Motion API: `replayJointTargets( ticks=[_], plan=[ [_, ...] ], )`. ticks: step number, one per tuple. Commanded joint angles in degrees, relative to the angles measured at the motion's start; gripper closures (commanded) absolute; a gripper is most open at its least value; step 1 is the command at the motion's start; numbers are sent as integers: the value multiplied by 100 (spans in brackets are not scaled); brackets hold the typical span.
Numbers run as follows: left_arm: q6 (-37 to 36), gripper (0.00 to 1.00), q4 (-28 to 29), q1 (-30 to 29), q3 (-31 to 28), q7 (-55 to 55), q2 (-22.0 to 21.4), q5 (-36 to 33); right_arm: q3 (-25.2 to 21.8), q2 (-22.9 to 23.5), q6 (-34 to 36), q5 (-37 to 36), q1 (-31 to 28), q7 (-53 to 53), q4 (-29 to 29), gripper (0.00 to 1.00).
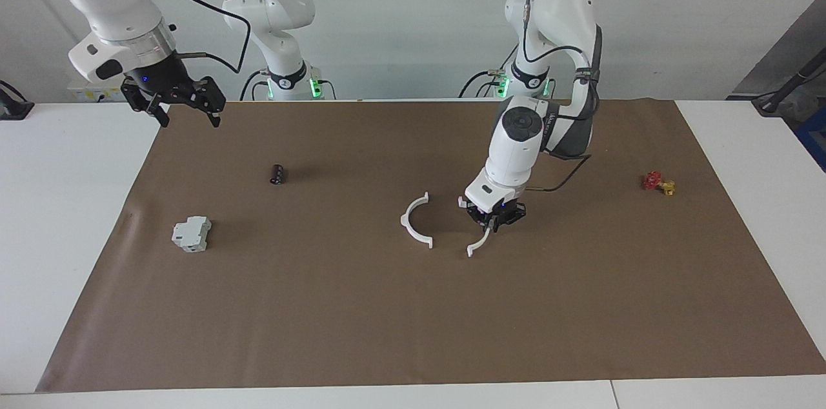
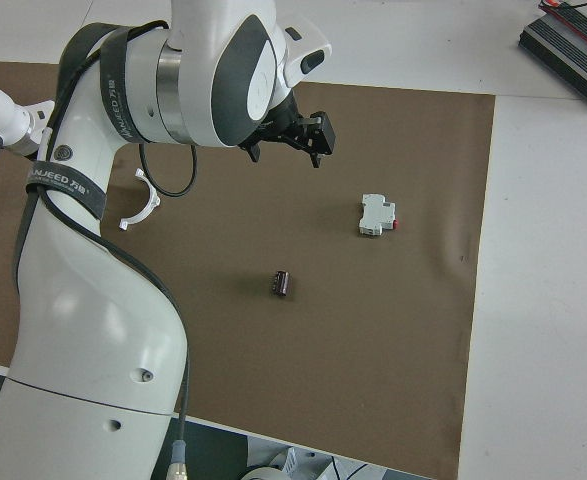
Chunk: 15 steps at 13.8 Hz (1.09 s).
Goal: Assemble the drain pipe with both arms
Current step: 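Carry the clamp half with the left gripper onto the placed half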
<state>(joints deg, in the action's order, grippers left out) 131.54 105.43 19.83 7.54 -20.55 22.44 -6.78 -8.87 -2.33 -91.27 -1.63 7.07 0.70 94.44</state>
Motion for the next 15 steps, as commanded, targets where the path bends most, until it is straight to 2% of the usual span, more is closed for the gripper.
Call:
replayJointTargets(
  ticks=[1,6,15],
  plan=[
    [-129,100,-180,205,1,-502,154,-341,43,-30,74,-83,-56,18,-22,0],
    [-129,100,-136,486,28,-870,155,-385,43,-30,74,-83,-65,18,-22,0],
    [-67,100,-119,557,72,-1048,181,-525,43,-30,74,-83,-65,18,-22,0]
  ],
)
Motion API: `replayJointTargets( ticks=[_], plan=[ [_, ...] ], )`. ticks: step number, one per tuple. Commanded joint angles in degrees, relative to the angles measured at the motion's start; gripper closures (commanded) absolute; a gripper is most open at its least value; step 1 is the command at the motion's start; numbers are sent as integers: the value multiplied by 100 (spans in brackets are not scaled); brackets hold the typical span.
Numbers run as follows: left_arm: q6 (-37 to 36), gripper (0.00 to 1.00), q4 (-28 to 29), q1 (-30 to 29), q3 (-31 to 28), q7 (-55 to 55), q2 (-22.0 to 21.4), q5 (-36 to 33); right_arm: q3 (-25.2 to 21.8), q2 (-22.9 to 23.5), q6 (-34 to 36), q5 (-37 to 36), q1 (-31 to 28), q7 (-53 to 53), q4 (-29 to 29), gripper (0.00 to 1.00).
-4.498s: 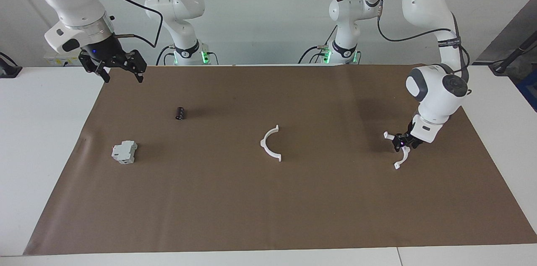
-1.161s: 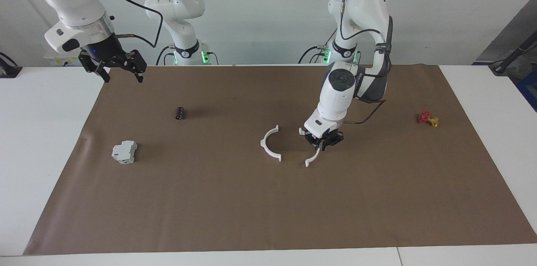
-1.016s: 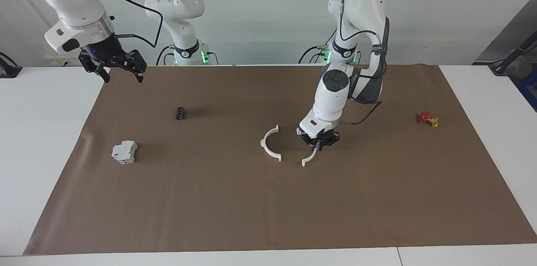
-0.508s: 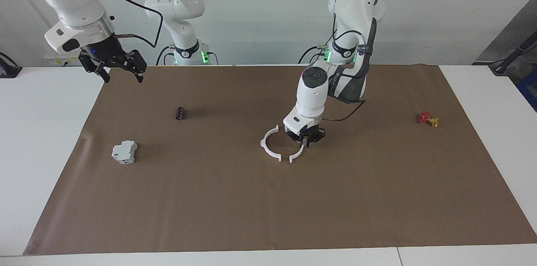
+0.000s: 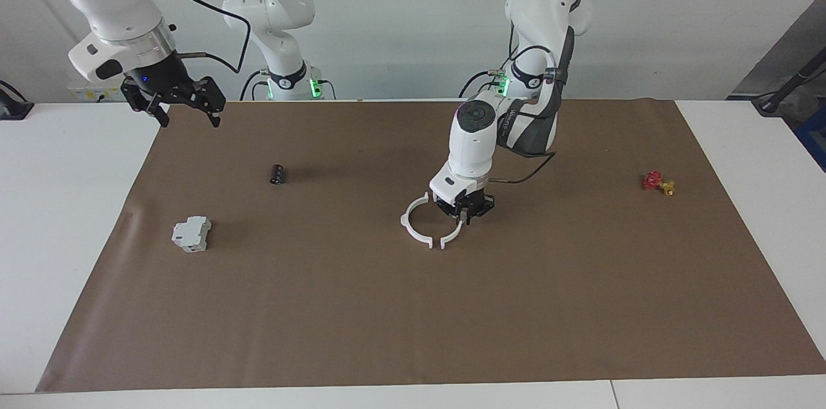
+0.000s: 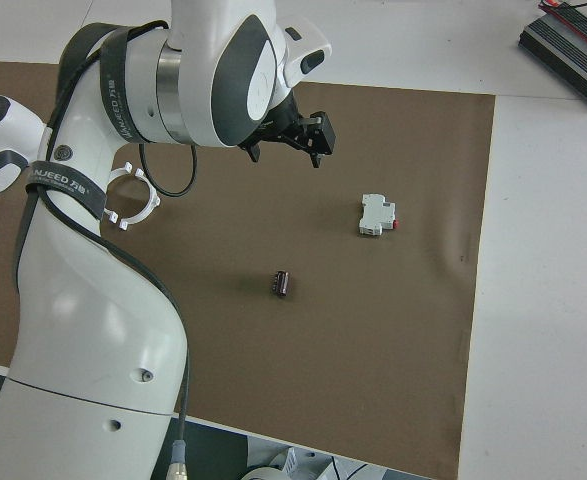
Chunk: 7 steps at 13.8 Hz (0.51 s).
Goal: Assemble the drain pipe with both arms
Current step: 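Carry the clamp half with the left gripper onto the placed half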
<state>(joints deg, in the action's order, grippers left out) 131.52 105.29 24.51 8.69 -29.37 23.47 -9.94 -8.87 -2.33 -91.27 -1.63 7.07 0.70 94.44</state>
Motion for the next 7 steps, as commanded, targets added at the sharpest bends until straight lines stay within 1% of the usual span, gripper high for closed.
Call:
replayJointTargets(
  ticks=[1,7],
  plan=[
    [-65,100,-105,72,-43,-157,78,-245,43,-31,74,-83,-65,18,-22,0],
    [22,100,-105,98,-34,-235,87,-245,43,-31,74,-83,-65,18,-22,0]
  ],
)
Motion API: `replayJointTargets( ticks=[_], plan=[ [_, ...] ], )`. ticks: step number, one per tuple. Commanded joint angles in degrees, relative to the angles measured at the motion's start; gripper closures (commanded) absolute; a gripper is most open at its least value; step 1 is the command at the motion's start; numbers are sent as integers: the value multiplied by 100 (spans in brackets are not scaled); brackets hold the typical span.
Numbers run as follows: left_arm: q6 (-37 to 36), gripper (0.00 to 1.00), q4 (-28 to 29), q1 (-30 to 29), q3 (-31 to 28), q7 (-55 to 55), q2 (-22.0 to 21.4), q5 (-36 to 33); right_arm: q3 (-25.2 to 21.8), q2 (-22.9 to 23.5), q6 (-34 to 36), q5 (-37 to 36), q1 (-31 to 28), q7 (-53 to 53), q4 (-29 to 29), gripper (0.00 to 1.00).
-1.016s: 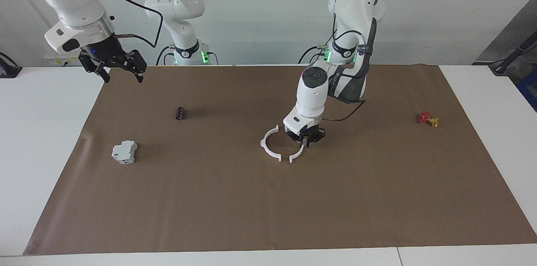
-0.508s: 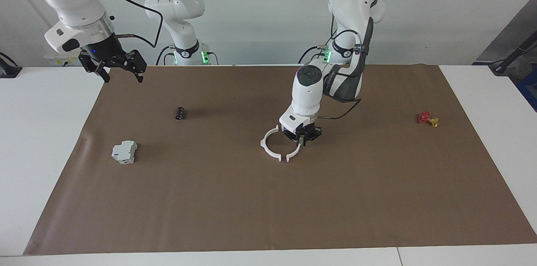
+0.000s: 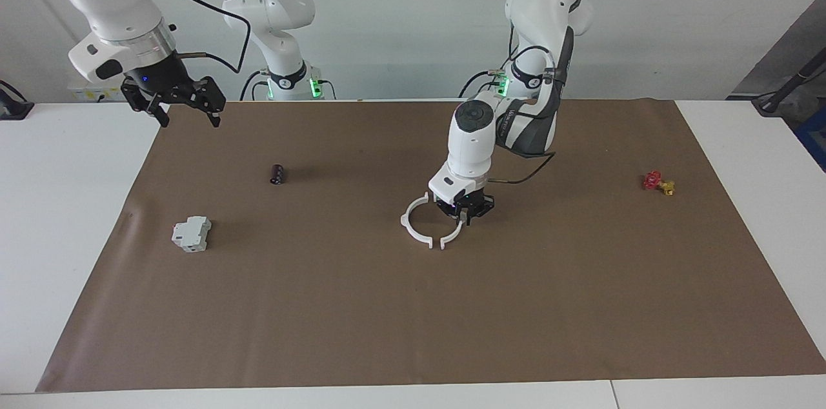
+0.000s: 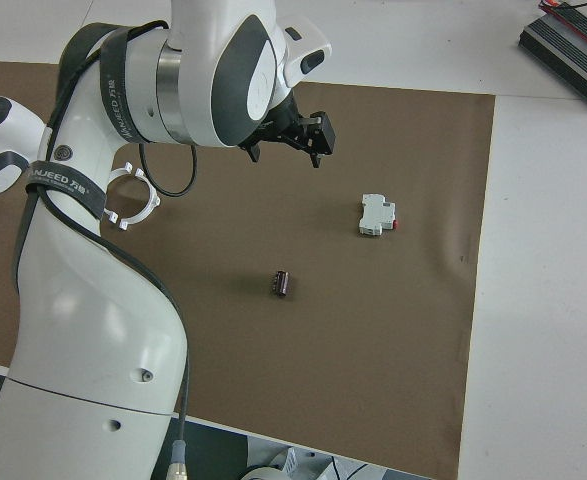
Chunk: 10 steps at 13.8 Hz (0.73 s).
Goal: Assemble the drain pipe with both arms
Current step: 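Carry the clamp half with the left gripper onto the placed half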
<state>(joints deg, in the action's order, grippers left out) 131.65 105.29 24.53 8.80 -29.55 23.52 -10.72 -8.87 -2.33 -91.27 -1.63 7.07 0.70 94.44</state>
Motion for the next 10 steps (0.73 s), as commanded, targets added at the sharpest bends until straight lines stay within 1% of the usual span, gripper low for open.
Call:
replayJointTargets(
  ticks=[1,10],
  plan=[
    [27,100,-105,114,-46,-235,117,-167,43,-31,74,-83,-65,18,-22,0],
    [106,100,-122,228,-46,-402,161,-176,43,-31,74,-83,-65,18,-22,0]
  ],
)
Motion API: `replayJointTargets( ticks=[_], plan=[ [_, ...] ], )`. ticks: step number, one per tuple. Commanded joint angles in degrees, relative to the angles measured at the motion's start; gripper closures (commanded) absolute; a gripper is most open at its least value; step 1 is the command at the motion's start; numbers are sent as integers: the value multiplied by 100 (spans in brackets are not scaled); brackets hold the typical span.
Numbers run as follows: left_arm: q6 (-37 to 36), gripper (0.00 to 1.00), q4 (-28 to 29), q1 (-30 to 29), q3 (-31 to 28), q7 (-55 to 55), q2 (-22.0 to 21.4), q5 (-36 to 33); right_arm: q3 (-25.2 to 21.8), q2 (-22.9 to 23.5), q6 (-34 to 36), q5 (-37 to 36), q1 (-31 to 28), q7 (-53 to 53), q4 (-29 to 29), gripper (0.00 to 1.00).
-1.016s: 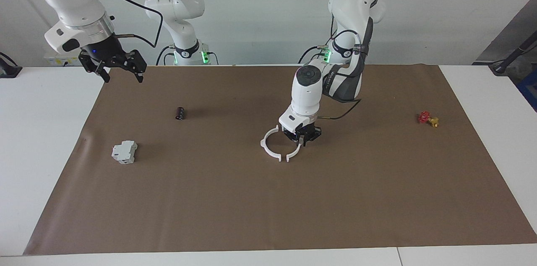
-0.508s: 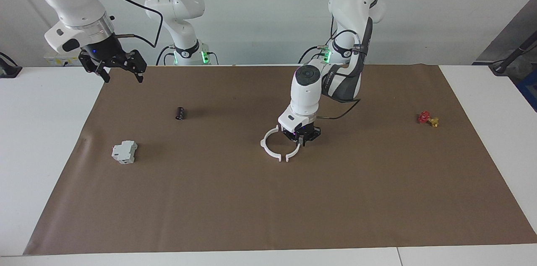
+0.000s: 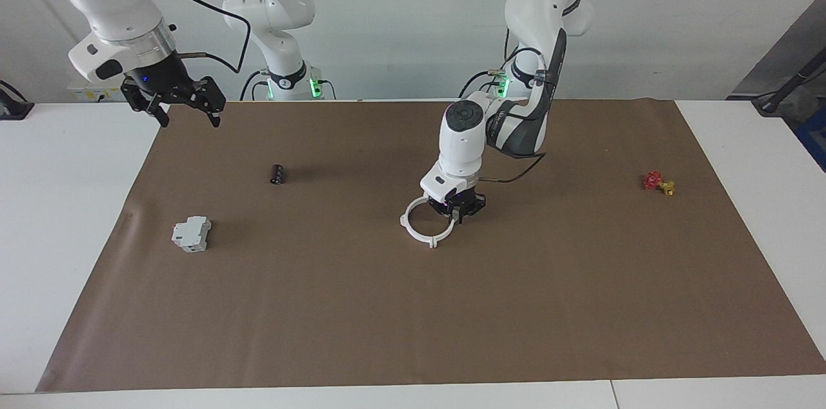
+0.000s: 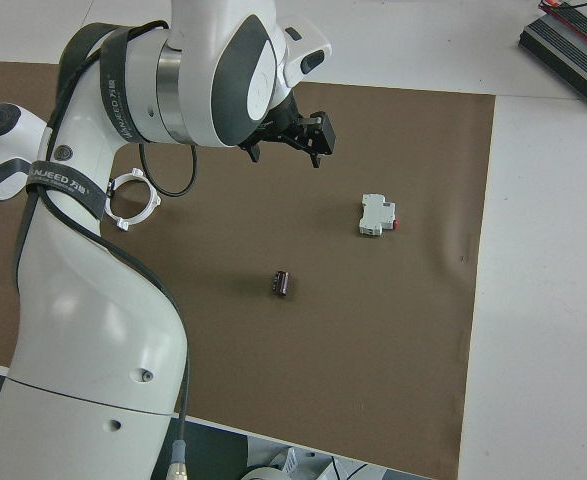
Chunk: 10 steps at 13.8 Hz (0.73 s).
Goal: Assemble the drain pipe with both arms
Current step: 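Carry the clamp half with the left gripper onto the placed half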
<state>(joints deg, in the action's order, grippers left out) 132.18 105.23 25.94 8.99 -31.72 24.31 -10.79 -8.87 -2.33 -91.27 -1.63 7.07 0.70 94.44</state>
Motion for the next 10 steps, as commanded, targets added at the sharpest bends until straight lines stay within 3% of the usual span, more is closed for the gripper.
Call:
replayJointTargets(
  ticks=[1,6,8,10],
  plan=[
    [62,100,-116,86,-64,-185,82,-170,43,-31,74,-83,-65,18,-22,0],
    [80,97,-134,77,-73,-185,117,-170,43,-31,74,-83,-65,18,-22,0],
    [80,57,-134,77,-73,-176,117,-170,43,-31,74,-83,-65,18,-22,0],
    [80,41,-134,77,-73,-176,117,-170,43,-31,74,-83,-65,18,-22,0]
  ],
)
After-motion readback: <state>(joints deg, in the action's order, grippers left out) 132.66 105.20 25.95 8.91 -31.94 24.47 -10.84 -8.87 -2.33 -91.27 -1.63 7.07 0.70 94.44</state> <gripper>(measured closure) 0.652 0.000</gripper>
